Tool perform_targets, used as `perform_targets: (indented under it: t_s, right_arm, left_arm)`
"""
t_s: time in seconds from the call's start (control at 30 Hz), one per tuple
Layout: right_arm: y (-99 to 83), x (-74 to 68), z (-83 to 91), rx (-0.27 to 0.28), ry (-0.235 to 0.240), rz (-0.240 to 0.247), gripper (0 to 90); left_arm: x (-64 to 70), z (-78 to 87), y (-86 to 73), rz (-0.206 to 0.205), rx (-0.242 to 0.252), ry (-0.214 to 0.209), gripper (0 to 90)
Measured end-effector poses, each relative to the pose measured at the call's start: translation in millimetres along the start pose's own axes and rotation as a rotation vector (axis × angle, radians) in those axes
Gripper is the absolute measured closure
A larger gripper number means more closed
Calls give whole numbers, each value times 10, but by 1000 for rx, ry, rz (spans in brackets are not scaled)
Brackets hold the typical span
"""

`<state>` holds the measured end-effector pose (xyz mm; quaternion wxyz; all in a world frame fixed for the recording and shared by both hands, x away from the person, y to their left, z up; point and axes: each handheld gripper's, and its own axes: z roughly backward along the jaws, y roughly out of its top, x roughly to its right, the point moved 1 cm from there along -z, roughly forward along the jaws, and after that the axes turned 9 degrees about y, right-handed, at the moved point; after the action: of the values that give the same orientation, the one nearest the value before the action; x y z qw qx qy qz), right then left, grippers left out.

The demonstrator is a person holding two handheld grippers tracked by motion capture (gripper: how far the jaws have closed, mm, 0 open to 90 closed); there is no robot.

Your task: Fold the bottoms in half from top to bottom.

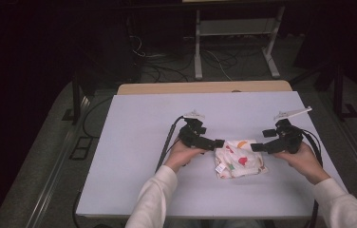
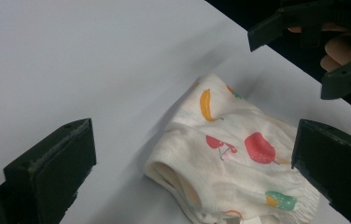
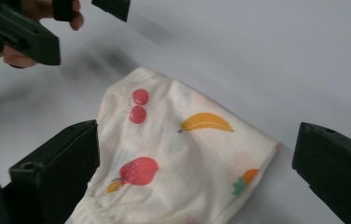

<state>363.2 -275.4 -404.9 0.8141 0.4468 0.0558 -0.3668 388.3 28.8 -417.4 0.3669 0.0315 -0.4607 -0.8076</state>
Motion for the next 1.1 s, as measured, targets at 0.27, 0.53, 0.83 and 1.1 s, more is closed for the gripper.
perform_targets:
  t_s: [0.27, 0.53, 0.83, 1.1]
  right_arm:
    - [15, 185, 32, 3, -25, -32, 19]
    - [-36, 410, -27, 10, -20, -84, 56]
    - [-53, 526, -135, -3, -13, -89, 141]
    - [-67, 598, -230, -9, -3, -104, 216]
  left_arm:
    - [13, -94, 10, -17, -27, -18, 0]
    - [-62, -243, -57, 3, -63, -42, 22]
    - [-171, -340, -104, 68, -65, -52, 151]
    - [-230, -433, -164, 92, -96, -74, 318]
